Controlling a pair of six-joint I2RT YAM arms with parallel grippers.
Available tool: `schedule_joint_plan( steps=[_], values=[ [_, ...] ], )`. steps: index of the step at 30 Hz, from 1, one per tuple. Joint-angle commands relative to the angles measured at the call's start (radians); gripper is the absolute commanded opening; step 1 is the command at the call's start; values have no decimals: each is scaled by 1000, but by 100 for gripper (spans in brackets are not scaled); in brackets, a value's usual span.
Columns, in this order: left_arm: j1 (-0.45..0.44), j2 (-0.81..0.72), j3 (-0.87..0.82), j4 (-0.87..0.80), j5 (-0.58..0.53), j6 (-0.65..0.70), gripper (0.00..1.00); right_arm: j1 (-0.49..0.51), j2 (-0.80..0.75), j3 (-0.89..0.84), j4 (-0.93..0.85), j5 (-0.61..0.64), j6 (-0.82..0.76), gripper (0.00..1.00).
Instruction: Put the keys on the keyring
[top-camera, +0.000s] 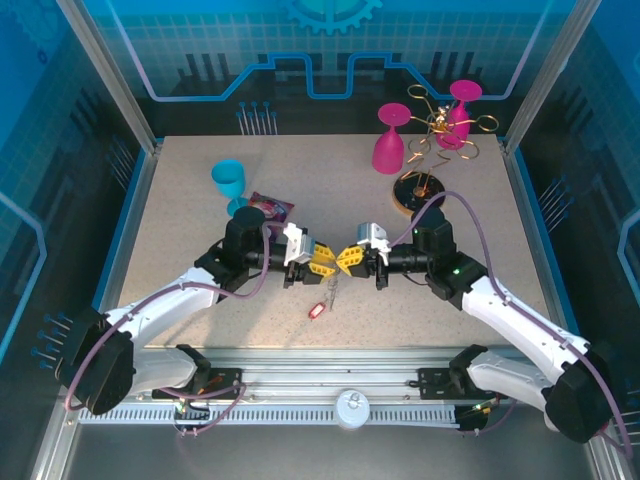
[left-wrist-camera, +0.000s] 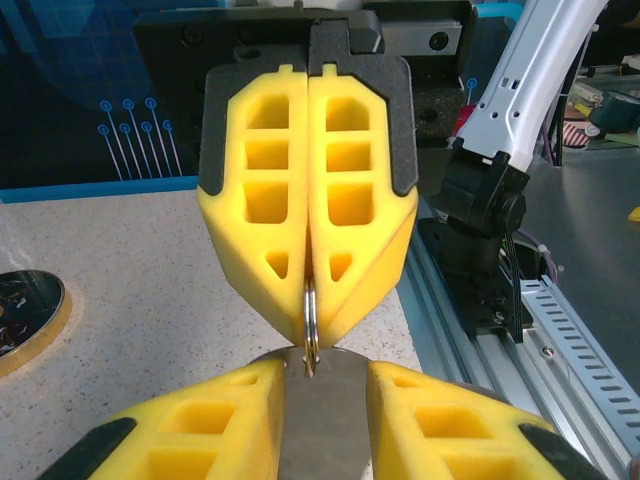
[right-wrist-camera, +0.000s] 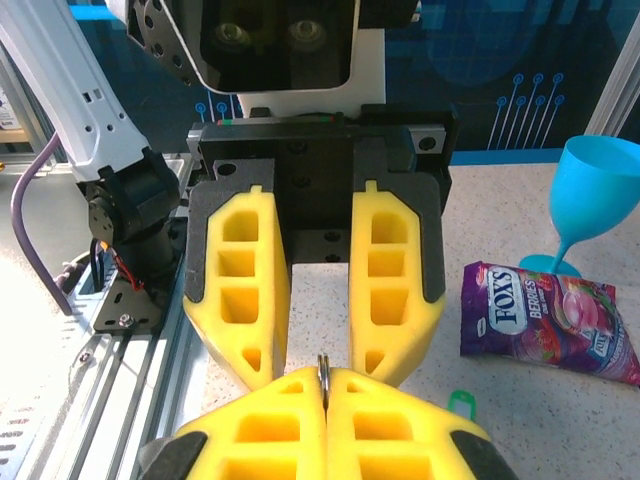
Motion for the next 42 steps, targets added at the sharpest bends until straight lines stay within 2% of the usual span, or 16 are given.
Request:
schedule_joint_plan(
  steps=[1, 6, 10, 14, 17, 20, 25, 32, 36, 42],
  values=[
    [-8, 10, -20, 41, 39, -13, 26, 17, 13, 20, 84, -21, 34, 0],
    [-8, 10, -22, 54, 42, -19, 17, 27, 26, 13, 106, -17, 47, 0],
    [-8, 8, -22, 55, 30, -9, 0, 30, 22, 3, 105, -13, 49, 0],
    [-8, -10, -29, 47, -37, 26, 0, 28, -6, 11, -4, 42, -23, 0],
    [-7, -32, -31, 11, -107, 65, 0, 27, -40, 43, -201, 164, -159, 25],
    [-8, -45, -3, -88, -176, 124, 0, 28, -59, 99, -405, 309, -286, 37],
    [-10, -57, 39, -221, -268, 212, 0, 82, -57, 201, -581, 494, -400, 35],
    [-24, -71, 65, -327, -330, 310, 0, 211, 23, 289, -595, 621, -456, 29],
    [-30, -78, 62, -341, -329, 338, 0, 237, 77, 312, -582, 640, -463, 28],
    [-41, -87, 59, -362, -327, 377, 0, 255, 125, 308, -538, 596, -444, 27]
  ],
)
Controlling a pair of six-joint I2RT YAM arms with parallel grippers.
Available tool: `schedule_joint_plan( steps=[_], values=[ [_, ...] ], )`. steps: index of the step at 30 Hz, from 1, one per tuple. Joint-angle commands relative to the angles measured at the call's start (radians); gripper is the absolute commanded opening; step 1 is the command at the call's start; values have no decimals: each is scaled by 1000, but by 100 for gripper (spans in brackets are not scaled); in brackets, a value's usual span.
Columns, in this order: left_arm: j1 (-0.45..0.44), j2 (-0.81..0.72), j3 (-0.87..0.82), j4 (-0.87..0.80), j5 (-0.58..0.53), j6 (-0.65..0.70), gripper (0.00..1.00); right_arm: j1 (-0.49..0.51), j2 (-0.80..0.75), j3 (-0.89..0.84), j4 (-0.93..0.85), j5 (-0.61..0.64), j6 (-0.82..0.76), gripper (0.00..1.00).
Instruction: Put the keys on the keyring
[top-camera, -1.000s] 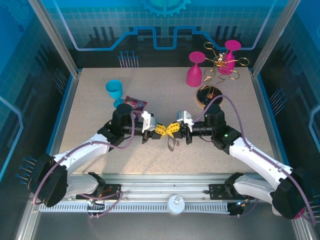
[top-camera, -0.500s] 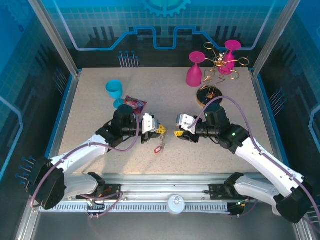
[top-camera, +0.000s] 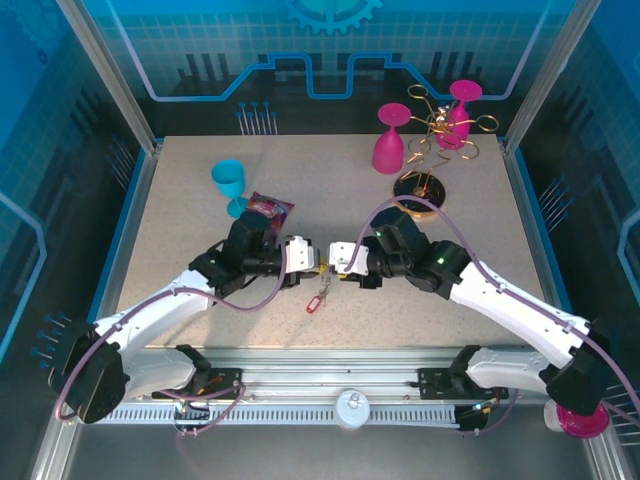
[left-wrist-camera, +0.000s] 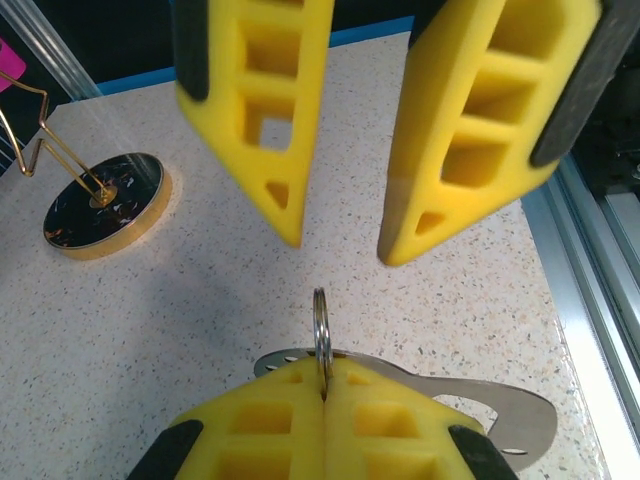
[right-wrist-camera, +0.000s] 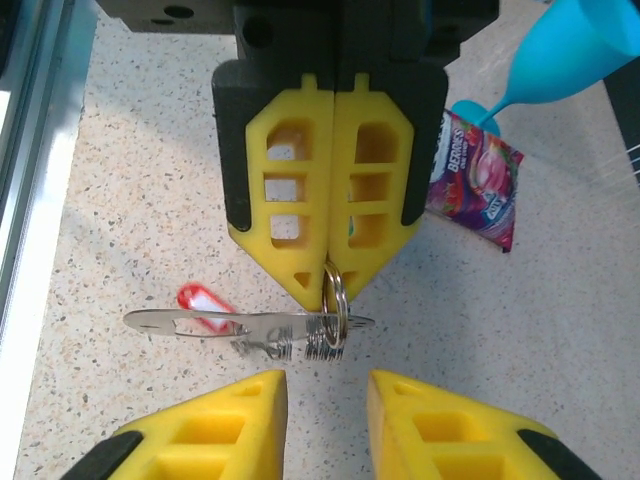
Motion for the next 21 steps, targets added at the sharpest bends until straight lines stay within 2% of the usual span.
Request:
schedule_joint_plan(
  steps=[1, 13, 16, 21],
  values=[
    [-12, -29, 27, -26, 8, 53, 0, 21, 14, 20, 25, -13, -1, 27],
    [-20, -43, 10, -20, 29, 83, 0, 29, 43, -6, 94, -66, 36, 21],
    [-19, -48, 3, -7, 32, 82, 0, 29, 36, -24, 122, -90, 49, 16],
    [-19, -55, -5, 13, 33, 74, 0, 22, 21, -45, 144, -127, 62, 0]
  ],
)
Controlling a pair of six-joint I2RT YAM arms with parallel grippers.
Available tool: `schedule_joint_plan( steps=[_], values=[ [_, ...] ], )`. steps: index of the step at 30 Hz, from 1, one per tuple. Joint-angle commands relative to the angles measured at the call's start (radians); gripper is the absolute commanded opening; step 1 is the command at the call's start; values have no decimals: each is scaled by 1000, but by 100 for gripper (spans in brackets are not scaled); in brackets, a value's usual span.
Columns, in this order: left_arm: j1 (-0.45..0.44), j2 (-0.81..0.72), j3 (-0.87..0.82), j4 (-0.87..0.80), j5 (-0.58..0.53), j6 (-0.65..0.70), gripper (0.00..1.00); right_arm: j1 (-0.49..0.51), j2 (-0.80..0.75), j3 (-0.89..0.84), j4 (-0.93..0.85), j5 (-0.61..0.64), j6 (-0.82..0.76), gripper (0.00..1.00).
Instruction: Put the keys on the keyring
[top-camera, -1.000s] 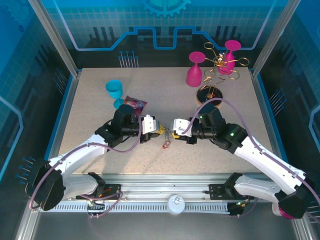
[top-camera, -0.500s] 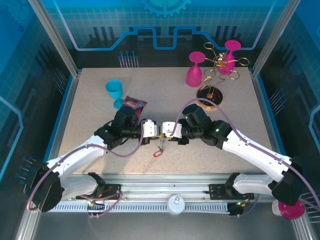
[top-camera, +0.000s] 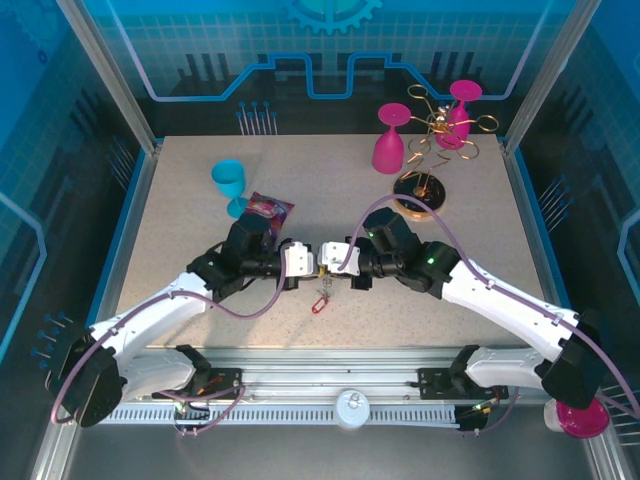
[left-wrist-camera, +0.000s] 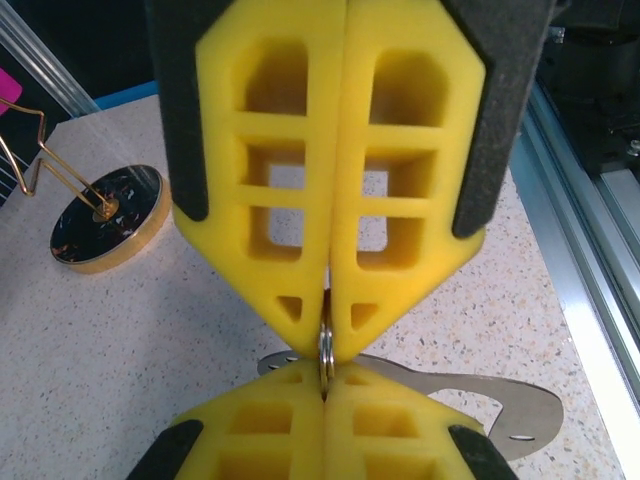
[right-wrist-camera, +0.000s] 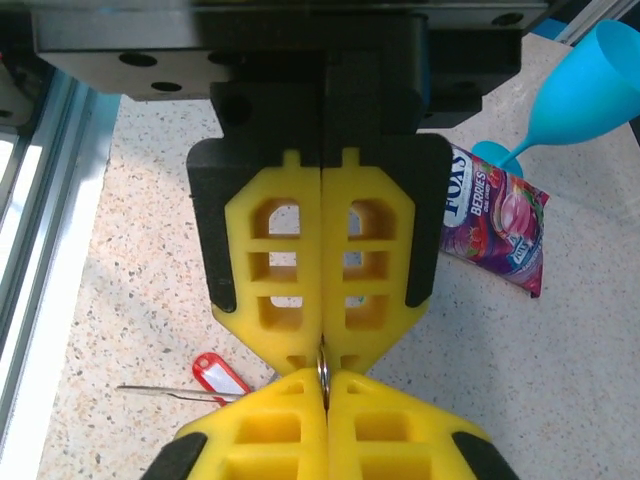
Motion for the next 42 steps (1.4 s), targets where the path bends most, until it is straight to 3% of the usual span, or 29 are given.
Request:
schedule_joint_plan(
  steps=[1, 3, 5, 6, 9, 18, 32, 42],
  values=[
    [-8, -30, -3, 44, 40, 10, 0, 3, -19, -22, 33, -56, 18, 0],
    [-8, -34, -5, 46, 39, 7, 0, -5, -29, -33, 33, -67, 19, 0],
    [-8, -35, -4, 38, 33, 5, 28, -17, -41, -41, 33, -75, 22, 0],
    [-8, -40, -4, 28, 32, 9, 35, -23, -48, -45, 33, -80, 26, 0],
    [-9, -58, -2, -25, 26, 43, 42, -47, -74, -58, 33, -99, 37, 0],
    [-6, -86, -2, -83, 0, 90, 32, -87, -125, -82, 25, -144, 60, 0],
    [-6, -52, -5, 19, 110, -32, 33, -75, -68, -43, 34, -187, 79, 0],
    [-6, -25, 19, -27, 113, -21, 25, -61, -48, -23, 48, -187, 93, 0]
  ],
)
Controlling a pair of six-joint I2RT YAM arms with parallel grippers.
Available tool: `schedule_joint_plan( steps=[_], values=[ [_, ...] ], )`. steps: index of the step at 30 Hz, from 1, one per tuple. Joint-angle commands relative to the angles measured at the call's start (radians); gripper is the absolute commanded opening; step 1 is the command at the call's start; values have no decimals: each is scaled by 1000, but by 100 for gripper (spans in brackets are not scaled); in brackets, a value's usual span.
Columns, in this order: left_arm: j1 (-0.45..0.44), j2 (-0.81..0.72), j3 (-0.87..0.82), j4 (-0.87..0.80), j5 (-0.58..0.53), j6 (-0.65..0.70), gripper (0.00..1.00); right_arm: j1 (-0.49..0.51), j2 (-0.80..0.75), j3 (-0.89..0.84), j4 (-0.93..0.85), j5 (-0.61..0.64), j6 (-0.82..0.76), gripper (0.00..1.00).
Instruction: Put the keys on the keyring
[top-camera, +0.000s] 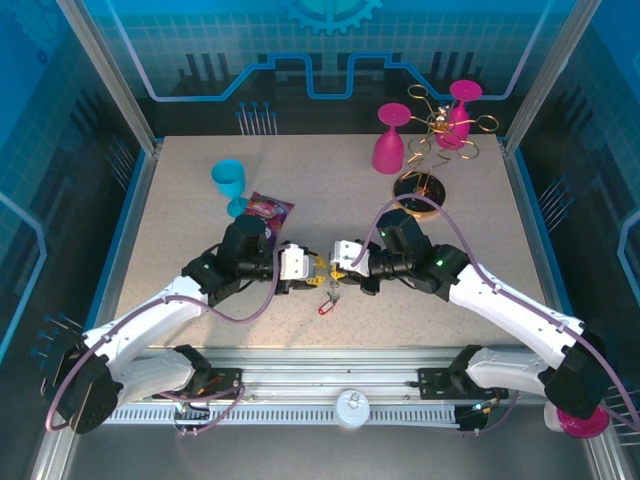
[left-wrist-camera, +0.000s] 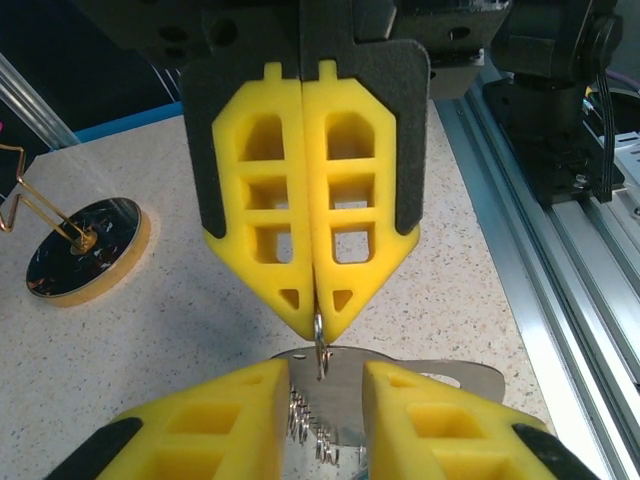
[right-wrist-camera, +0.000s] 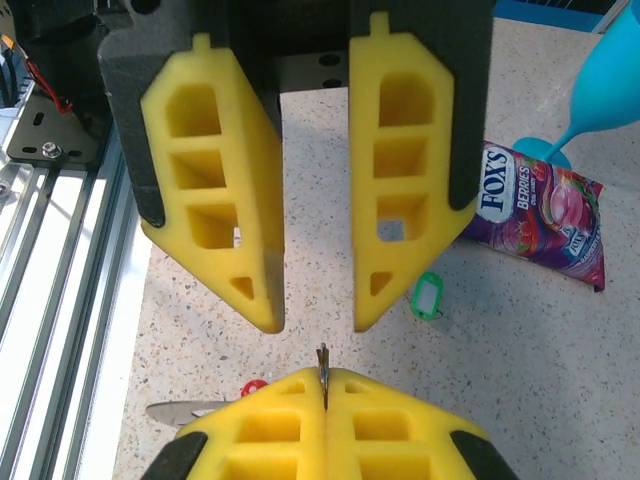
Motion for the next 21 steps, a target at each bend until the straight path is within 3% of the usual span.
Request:
schedule_joint_plan(
  steps=[1, 15, 18, 21],
  values=[
    [-5, 17, 26, -19, 36, 4, 25, 14, -1, 47, 34, -29, 17, 0],
    [-4, 20, 26, 17, 41, -30, 19, 37, 37, 71, 61, -53, 26, 0],
    [-4, 16, 27, 19, 42, -30, 13, 42, 45, 79, 60, -57, 26, 0],
    [-3, 9, 23, 21, 32, -22, 0, 37, 31, 74, 68, -61, 37, 0]
  ],
)
